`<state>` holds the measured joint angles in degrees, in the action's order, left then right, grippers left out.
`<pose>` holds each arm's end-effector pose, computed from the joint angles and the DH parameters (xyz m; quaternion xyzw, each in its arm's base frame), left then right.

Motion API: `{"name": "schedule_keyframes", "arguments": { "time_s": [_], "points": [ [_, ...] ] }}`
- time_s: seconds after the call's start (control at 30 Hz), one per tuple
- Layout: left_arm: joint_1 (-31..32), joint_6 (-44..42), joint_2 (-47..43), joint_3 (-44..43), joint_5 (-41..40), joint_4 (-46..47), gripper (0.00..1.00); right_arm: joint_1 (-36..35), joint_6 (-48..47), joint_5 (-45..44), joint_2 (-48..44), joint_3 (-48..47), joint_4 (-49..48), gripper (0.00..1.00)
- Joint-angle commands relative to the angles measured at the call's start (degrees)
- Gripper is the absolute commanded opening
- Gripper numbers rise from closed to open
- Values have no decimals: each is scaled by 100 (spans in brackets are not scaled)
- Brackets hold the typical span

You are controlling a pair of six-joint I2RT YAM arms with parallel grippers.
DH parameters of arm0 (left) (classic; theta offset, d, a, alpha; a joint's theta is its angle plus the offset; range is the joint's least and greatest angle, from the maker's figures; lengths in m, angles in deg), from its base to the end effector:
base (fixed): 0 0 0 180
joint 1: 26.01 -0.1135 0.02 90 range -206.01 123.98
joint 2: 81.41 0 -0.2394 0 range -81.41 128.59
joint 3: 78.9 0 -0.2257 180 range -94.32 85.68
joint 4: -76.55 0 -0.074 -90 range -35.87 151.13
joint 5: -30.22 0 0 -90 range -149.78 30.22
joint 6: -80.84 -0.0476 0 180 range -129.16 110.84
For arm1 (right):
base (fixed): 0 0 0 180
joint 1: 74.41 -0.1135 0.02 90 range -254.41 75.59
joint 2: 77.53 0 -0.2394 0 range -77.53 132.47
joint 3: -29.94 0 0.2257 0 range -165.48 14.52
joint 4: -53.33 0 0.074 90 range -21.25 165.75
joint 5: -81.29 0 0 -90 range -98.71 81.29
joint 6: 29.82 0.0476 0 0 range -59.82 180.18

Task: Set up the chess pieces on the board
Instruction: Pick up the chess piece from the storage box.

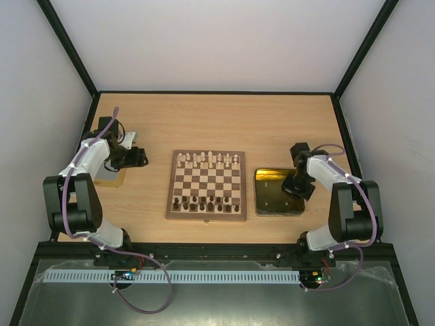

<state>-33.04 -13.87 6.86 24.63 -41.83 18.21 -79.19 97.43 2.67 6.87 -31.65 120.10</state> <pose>0.2740 0.0190 0.1944 0.0072 0.9733 -0.1354 0.1852 0.2041 0.0265 0.1436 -0.2778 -0.9555 -0.0939 0.0322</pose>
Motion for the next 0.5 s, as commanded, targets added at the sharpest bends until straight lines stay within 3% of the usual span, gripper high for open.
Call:
{"name": "schedule_keyframes", "arguments": {
  "time_s": [0.0,0.17,0.47],
  "points": [
    [26,-4,-3,-56,5,-33,74,15,-39,-332,-193,-319,309,2],
    [61,-8,11,-65,9,-34,74,-403,168,-199,-351,-484,437,2],
    [70,-8,-85,-47,-4,-24,74,-2304,659,-210,49,-1614,940,2]
  ]
}}
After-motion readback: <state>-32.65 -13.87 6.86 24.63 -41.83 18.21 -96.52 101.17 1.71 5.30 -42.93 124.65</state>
